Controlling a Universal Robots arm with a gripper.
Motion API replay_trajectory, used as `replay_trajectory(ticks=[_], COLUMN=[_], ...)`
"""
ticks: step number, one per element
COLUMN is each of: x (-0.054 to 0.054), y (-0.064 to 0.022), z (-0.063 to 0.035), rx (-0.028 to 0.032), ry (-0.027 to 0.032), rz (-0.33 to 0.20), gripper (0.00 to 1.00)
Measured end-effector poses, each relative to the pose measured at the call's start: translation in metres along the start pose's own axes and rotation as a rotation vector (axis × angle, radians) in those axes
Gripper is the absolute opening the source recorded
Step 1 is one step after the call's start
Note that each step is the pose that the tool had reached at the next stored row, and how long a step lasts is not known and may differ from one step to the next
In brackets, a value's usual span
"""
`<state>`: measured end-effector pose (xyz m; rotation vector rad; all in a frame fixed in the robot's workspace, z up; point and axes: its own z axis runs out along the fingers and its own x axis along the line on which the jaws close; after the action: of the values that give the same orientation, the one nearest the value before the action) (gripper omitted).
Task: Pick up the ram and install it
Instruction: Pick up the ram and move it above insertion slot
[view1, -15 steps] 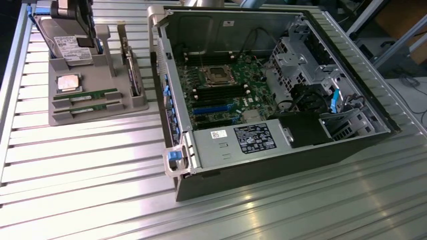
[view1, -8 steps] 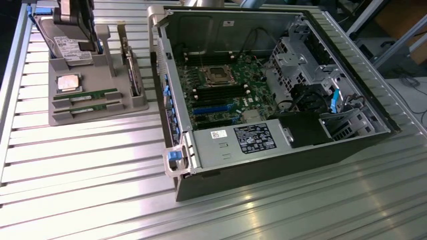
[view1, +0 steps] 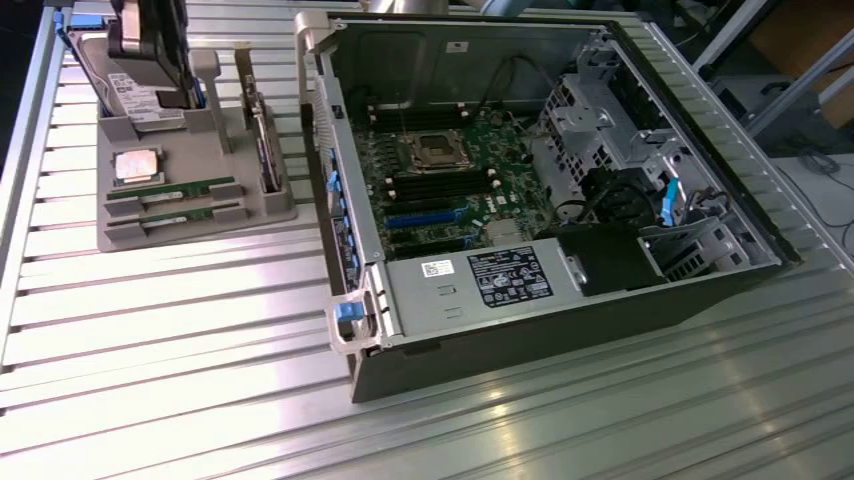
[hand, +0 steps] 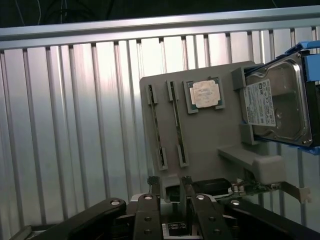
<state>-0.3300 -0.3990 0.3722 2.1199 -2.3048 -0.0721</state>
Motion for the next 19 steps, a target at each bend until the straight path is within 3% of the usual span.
replay_trajectory(ticks=[14, 19], x=[0.001, 0.001], y=[0.0031, 0.0079], z=[0.0150, 0.0193], rx=[0.0000, 0.0000], ry=[0.0002, 0.0002], rz=[-0.008, -0.011], gripper=[0.30, 0.30])
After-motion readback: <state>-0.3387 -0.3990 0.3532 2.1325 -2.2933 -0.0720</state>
